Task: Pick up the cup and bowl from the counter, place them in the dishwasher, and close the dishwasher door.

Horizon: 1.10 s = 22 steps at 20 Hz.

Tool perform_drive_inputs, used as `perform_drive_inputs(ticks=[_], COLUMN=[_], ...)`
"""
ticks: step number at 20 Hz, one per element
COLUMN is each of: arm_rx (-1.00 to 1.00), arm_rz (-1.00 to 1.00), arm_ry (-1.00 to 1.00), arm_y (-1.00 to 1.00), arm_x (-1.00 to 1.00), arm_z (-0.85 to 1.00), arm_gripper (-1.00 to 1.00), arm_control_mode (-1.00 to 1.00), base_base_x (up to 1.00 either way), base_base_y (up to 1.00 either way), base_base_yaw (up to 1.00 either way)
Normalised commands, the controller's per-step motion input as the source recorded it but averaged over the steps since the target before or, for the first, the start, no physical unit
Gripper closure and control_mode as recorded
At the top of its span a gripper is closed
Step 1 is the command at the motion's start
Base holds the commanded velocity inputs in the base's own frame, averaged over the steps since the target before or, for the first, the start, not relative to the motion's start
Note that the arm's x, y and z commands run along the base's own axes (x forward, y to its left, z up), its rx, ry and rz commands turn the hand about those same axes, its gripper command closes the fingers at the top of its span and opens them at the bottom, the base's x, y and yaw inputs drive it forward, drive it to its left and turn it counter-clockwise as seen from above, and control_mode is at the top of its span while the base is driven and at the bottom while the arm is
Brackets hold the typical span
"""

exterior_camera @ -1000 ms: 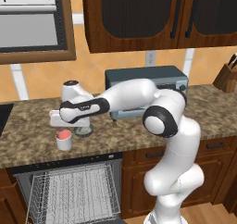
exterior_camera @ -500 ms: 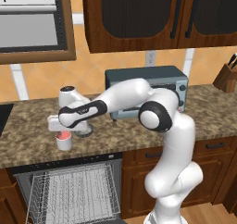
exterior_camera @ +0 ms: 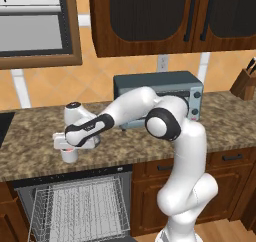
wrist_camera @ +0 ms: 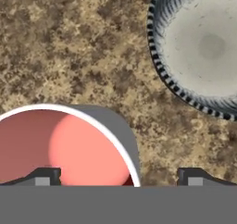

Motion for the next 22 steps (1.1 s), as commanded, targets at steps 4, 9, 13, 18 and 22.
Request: perform_drive_inputs(ticks=[4,9,13,18,22], arm_rx=[0.0,0.0,0.0,0.02,0.05], arm_rz=[0.0,0.0,0.0,0.0,0.0], arm_ry=[0.0,0.0,0.0,-0.06,-0.14], arm_y=[0.0,0.0,0.0,-0.06,-0.04], arm_x=[0.0,0.0,-0.16,-0.7,-0.95], arm_z=[0.0,0.0,0.0,0.0,0.0], arm_gripper=[1.0,1.0,1.0,1.0,1.0], arm_control_mode=[-1.0,-1.0,-1.0,-1.0,-1.0], base_base_x=[0.0,0.0,0.0,0.0,0.0], base_base_y=[0.0,0.0,0.0,0.0,0.0], base_base_yaw=[0.0,0.0,0.0,0.0,0.0])
